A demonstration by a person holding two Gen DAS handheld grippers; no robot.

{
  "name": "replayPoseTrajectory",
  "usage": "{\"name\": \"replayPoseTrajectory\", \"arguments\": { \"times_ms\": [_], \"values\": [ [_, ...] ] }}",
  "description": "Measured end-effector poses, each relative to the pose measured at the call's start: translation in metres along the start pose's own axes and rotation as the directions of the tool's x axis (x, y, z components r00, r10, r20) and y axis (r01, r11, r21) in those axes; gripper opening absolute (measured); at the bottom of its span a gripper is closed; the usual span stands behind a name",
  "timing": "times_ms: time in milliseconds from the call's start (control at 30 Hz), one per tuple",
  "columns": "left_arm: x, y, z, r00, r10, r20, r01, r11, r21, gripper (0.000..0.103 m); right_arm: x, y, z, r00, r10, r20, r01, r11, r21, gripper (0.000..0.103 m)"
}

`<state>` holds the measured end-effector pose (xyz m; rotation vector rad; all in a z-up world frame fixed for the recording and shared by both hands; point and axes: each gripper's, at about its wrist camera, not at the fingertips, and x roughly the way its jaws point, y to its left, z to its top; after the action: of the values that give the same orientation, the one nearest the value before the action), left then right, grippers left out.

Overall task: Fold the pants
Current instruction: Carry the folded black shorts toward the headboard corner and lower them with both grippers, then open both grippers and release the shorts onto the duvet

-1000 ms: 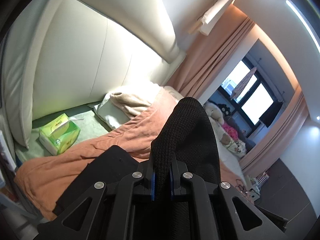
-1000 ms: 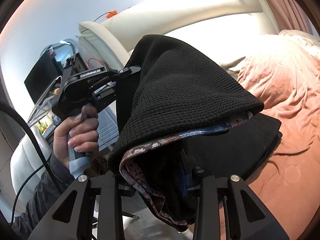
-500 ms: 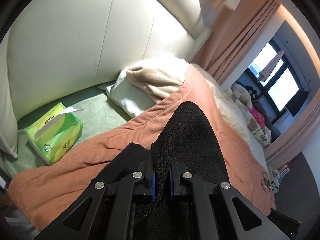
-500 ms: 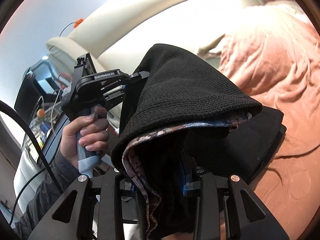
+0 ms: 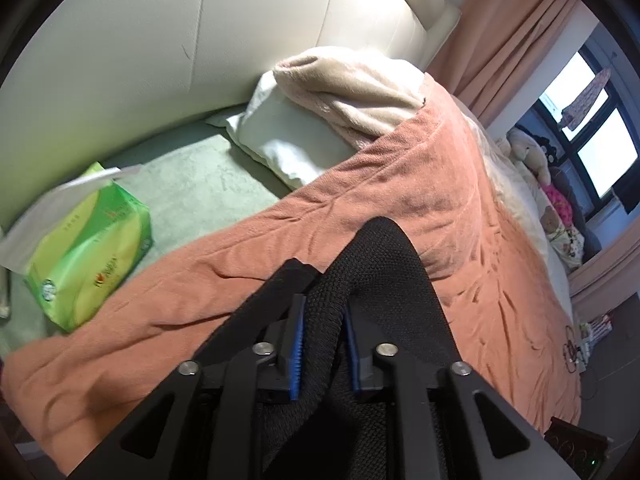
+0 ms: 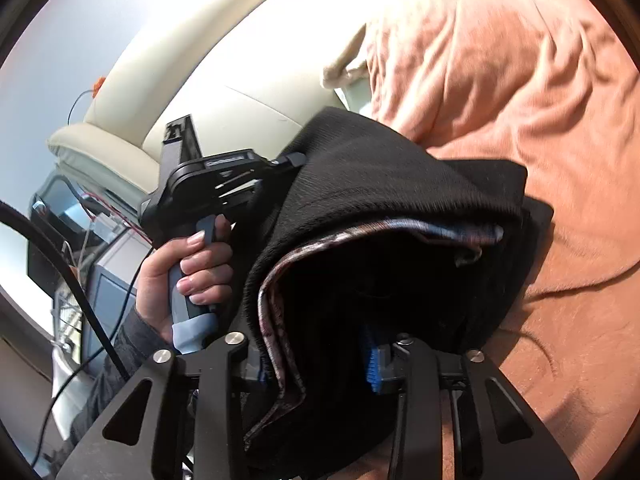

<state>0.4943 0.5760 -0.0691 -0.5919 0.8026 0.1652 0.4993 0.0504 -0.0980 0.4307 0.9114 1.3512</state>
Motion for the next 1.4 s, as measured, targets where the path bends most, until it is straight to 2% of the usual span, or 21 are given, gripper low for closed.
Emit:
{"name": "replayPoseTrajectory", "arguments": {
  "times_ms": [67, 133, 267, 333, 367, 400, 533, 600, 700, 833, 933, 1033, 1200, 1333, 1400],
  "values": [
    [-0.012, 0.000, 0.000, 1.000, 0.017, 0.023, -0.017, 1.000, -0.003, 0.030, 0.001, -0.010, 0.005, 0.998, 0.057, -0.009, -0.057, 0.996, 0.068, 0.054],
    [-0.021, 0.000, -0.001, 0.999, 0.028, 0.035, -0.028, 1.000, 0.005, 0.033, -0.004, -0.024, 0.013, 0.997, 0.075, -0.002, -0.075, 0.992, 0.099, 0.054],
    [-0.041, 0.001, -0.013, 0.999, 0.028, 0.043, -0.028, 1.000, -0.001, 0.035, -0.018, -0.045, 0.039, 0.999, 0.047, 0.022, -0.050, 0.991, 0.122, 0.054],
    [-0.055, 0.001, -0.027, 0.999, 0.025, 0.044, -0.025, 1.000, 0.002, 0.035, -0.029, -0.044, 0.059, 0.999, -0.006, 0.038, 0.001, 0.992, 0.125, 0.049],
    [-0.059, 0.001, -0.033, 0.999, 0.025, 0.042, -0.026, 1.000, 0.005, 0.035, -0.036, -0.039, 0.069, 0.998, -0.035, 0.054, 0.030, 0.995, 0.100, 0.041],
    [-0.063, 0.002, -0.038, 0.999, 0.028, 0.040, -0.028, 1.000, 0.005, 0.035, -0.043, -0.035, 0.078, 0.995, -0.066, 0.068, 0.060, 0.995, 0.085, 0.040],
    [-0.076, 0.002, -0.059, 0.999, 0.021, 0.031, -0.021, 1.000, -0.002, 0.035, -0.073, -0.011, 0.102, 0.958, -0.256, 0.128, 0.259, 0.966, -0.007, 0.040],
    [-0.081, 0.002, -0.068, 1.000, 0.015, 0.025, -0.014, 1.000, -0.008, 0.035, -0.082, 0.004, 0.100, 0.943, -0.297, 0.148, 0.308, 0.950, -0.059, 0.040],
    [-0.089, 0.000, -0.078, 0.999, 0.032, 0.025, -0.032, 0.999, 0.001, 0.035, -0.090, 0.030, 0.087, 0.938, -0.309, 0.154, 0.330, 0.934, -0.138, 0.040],
    [-0.100, -0.001, -0.087, 0.999, 0.027, 0.029, -0.027, 1.000, -0.003, 0.035, -0.087, 0.060, 0.059, 0.962, -0.256, 0.096, 0.271, 0.935, -0.229, 0.040],
    [-0.107, -0.004, -0.094, 0.999, 0.020, 0.035, -0.020, 1.000, 0.005, 0.035, -0.077, 0.079, 0.045, 0.964, -0.253, 0.079, 0.265, 0.918, -0.296, 0.040],
    [-0.108, -0.005, -0.102, 1.000, 0.007, 0.028, -0.007, 1.000, -0.005, 0.035, -0.061, 0.084, 0.045, 0.961, -0.268, 0.067, 0.275, 0.900, -0.339, 0.040],
    [-0.104, -0.010, -0.124, 0.998, -0.001, 0.063, 0.006, 0.997, -0.078, 0.035, -0.034, 0.081, 0.039, 0.953, -0.294, 0.073, 0.298, 0.865, -0.404, 0.040],
    [-0.092, -0.018, -0.133, 0.998, -0.028, 0.059, 0.032, 0.997, -0.070, 0.035, -0.012, 0.071, 0.032, 0.946, -0.317, 0.069, 0.312, 0.834, -0.455, 0.040],
    [-0.079, -0.020, -0.138, 0.999, -0.008, 0.033, 0.010, 0.998, -0.060, 0.034, -0.003, 0.064, 0.028, 0.937, -0.341, 0.070, 0.333, 0.820, -0.465, 0.040]
  ]
}}
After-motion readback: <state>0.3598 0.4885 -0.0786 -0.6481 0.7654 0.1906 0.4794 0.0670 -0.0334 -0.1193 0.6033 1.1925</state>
